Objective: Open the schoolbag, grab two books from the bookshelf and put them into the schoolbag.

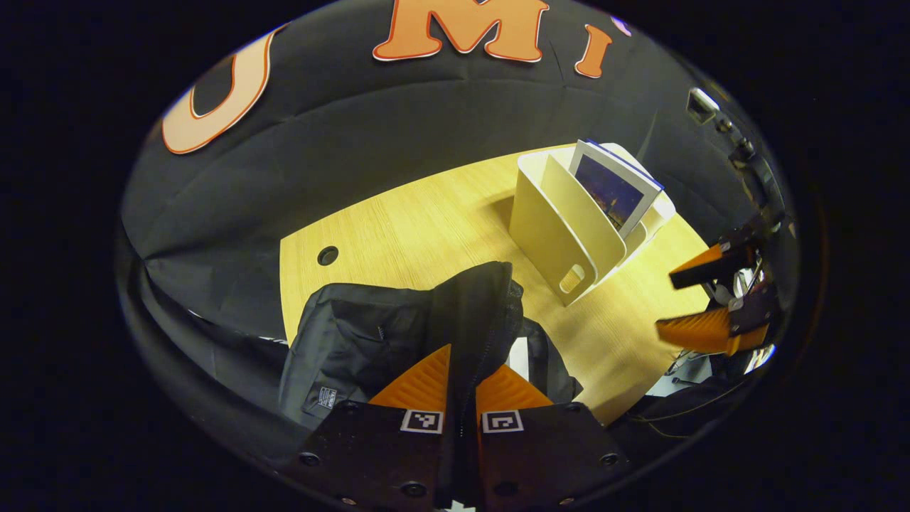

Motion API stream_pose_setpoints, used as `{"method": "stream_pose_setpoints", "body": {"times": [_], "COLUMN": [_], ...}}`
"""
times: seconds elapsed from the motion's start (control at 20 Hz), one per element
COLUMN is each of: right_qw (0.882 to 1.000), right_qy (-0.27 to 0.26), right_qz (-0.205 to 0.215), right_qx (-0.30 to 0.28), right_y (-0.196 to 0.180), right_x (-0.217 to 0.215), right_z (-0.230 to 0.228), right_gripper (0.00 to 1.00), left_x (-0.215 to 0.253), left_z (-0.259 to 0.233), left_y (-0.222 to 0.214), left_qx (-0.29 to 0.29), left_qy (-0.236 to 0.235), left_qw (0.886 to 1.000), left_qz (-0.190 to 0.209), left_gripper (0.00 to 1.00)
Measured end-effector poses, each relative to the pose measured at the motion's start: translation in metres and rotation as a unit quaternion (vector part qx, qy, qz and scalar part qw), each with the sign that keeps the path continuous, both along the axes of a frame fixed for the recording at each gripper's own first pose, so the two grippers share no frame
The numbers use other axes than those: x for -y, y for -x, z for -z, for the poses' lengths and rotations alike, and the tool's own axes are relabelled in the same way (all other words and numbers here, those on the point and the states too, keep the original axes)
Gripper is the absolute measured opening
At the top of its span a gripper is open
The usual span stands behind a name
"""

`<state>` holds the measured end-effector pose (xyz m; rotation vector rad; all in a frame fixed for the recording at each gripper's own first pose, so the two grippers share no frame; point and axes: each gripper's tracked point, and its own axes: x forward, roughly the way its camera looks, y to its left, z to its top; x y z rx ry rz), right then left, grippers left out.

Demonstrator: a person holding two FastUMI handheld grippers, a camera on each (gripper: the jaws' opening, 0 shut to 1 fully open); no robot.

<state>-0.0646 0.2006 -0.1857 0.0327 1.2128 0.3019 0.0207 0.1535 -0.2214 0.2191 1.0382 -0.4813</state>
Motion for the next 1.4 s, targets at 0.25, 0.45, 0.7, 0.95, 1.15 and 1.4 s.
{"method": "stream_pose_setpoints", "body": {"times": [0.25,0.45,0.7,0.95,1.15,1.4], "right_qw": [0.997,0.999,0.999,0.999,0.997,0.994], "right_qy": [0.056,0.044,0.036,0.047,0.032,0.044], "right_qz": [0.03,0.02,0.003,-0.014,-0.031,-0.047], "right_qx": [0.034,0.02,0.001,-0.022,-0.06,-0.087], "right_y": [-0.045,-0.068,-0.106,-0.152,-0.167,-0.179], "right_x": [0.07,0.086,0.096,0.111,0.101,0.103], "right_z": [-0.026,-0.034,-0.026,-0.003,0.026,0.052], "right_gripper": [0.98,0.98,0.98,0.98,0.98,0.98], "left_x": [0.004,0.007,0.01,0.013,0.014,0.018], "left_z": [0.008,0.012,0.016,0.026,0.031,0.035], "left_y": [0.003,0.004,0.008,0.006,0.007,0.007], "left_qx": [-0.013,-0.021,-0.035,-0.047,-0.06,-0.07], "left_qy": [0.004,0.001,0.005,0.002,-0.003,-0.008], "left_qw": [1.0,0.999,0.996,0.993,0.989,0.986], "left_qz": [-0.025,-0.043,-0.078,-0.111,-0.137,-0.151], "left_gripper": [0.06,0.06,0.06,0.06,0.06,0.06]}}
